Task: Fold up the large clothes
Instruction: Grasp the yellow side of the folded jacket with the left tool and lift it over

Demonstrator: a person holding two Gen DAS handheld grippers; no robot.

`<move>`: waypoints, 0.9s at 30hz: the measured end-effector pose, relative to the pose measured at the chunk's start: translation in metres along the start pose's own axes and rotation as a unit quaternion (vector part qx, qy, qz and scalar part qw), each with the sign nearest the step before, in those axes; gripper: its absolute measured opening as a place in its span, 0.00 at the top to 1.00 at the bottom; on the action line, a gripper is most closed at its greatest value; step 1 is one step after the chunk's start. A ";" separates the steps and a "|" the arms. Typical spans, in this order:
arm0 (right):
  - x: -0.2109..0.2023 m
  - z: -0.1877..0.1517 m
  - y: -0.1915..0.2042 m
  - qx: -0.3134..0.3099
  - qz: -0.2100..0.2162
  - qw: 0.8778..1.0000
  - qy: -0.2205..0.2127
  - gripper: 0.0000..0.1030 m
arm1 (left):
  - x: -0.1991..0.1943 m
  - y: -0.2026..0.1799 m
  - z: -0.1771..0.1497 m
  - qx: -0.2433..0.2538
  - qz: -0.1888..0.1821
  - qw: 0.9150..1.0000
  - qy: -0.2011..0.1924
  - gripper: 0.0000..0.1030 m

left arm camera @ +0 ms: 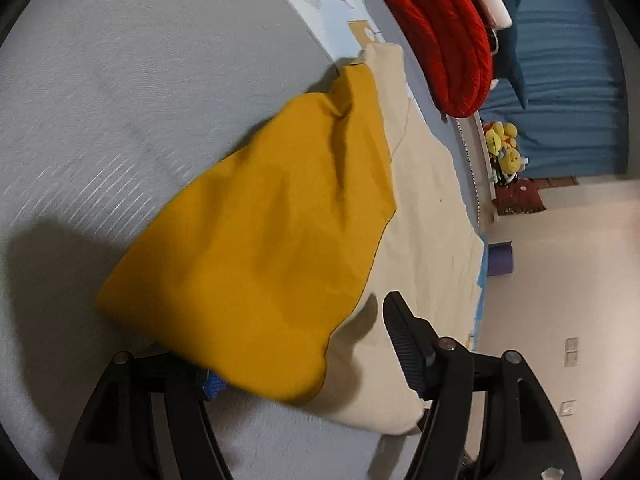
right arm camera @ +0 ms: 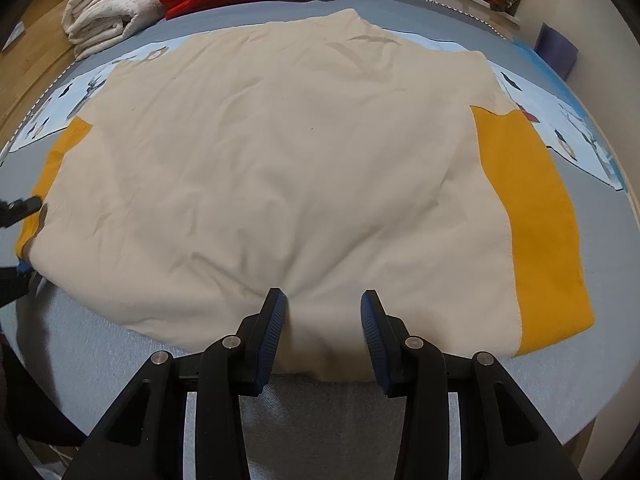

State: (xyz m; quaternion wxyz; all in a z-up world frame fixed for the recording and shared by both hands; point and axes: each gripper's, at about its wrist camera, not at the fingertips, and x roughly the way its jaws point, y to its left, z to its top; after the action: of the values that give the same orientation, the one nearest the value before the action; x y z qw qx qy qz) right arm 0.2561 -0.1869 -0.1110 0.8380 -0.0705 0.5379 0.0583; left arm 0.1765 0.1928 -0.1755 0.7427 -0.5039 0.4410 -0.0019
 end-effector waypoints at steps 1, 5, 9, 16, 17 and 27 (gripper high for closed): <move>0.000 0.000 0.000 0.000 0.001 1.000 0.000 0.60 | 0.001 -0.004 0.000 0.006 0.006 1.000 -0.006 0.41; -0.002 0.000 0.001 -0.001 -0.001 1.000 -0.005 0.60 | 0.012 -0.013 0.003 0.026 0.026 0.999 -0.019 0.69; -0.014 0.004 0.005 0.000 -0.008 1.000 -0.030 0.60 | 0.005 -0.029 0.002 0.065 0.040 0.997 -0.030 0.85; -0.022 0.016 0.035 -0.008 -0.002 0.998 -0.055 0.60 | -0.044 -0.067 0.012 0.137 0.064 0.986 -0.072 0.88; -0.019 0.016 0.046 -0.019 0.003 0.999 -0.050 0.60 | -0.057 -0.074 0.013 0.150 0.077 0.983 -0.077 0.89; -0.014 0.008 0.113 -0.099 0.104 0.990 0.001 0.60 | -0.132 -0.107 -0.011 0.314 0.180 0.927 -0.098 0.89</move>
State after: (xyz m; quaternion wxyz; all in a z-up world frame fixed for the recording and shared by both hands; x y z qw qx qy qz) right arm 0.2376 -0.0752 -0.1015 0.8157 -0.0968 0.5347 0.1984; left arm 0.1361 0.1912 -0.0097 0.8902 -0.1542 0.4265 0.0429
